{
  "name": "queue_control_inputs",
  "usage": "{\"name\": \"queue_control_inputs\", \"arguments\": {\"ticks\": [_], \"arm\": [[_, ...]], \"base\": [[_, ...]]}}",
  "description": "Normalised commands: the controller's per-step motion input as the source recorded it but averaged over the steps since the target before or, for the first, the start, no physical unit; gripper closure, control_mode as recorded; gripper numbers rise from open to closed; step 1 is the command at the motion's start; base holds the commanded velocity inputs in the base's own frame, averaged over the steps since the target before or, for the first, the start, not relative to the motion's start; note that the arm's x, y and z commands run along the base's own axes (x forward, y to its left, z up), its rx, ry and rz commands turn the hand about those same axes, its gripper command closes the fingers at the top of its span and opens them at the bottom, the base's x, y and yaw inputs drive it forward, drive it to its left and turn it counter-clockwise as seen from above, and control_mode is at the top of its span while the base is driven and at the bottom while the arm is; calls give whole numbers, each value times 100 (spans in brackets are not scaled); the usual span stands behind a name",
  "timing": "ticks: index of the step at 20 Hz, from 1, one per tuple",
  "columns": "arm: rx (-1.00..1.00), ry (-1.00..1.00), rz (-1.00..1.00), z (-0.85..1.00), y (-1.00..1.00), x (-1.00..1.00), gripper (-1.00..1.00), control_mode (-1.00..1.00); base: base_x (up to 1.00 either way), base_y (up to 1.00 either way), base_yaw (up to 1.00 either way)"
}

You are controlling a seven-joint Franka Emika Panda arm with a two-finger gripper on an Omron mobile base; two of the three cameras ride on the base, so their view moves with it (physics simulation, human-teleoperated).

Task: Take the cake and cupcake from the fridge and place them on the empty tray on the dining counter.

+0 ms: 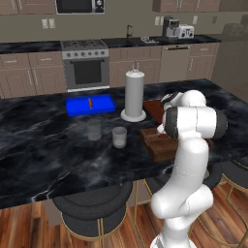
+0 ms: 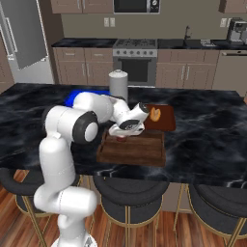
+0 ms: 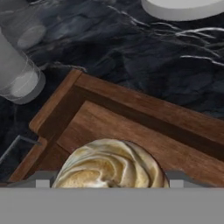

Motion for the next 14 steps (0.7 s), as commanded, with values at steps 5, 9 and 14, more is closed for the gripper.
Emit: {"name": "queue_control_inputs", "arguments": {"ticks": [5,9,14], "arm": [[0,1,1,-21,0,10,100,-100],[0,0,0,-15,0,9,100,-100],[0,0,0,-17,0,2,100,-100]], "base": [[0,0,0],[0,0,0],[0,0,0]]}}
